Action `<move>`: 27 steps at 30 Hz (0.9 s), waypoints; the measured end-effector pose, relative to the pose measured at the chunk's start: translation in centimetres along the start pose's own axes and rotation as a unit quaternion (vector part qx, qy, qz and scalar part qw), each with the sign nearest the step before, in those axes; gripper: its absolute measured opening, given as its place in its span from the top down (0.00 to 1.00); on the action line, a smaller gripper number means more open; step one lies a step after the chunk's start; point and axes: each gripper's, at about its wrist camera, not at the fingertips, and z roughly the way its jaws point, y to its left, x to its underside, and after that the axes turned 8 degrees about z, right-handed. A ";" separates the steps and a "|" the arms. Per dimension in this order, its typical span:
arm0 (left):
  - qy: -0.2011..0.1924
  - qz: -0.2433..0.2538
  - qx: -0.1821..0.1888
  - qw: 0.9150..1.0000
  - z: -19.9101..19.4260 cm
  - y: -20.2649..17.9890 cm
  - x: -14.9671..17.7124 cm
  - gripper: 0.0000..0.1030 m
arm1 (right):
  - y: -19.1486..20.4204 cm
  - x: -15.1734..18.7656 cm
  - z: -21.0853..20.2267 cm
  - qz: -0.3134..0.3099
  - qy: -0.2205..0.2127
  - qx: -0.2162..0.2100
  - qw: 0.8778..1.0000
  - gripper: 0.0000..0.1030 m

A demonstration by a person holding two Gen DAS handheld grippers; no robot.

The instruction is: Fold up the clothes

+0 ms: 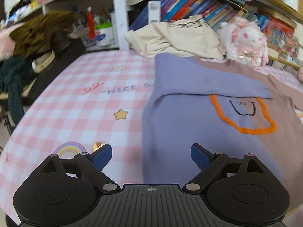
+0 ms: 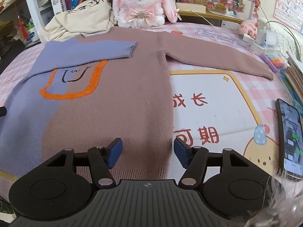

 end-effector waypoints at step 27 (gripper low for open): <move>0.030 -0.058 0.041 0.997 1.6 4.0 0.8 0.95 | 1.4 0.7 0.1 -0.013 0.018 -0.048 0.999 0.86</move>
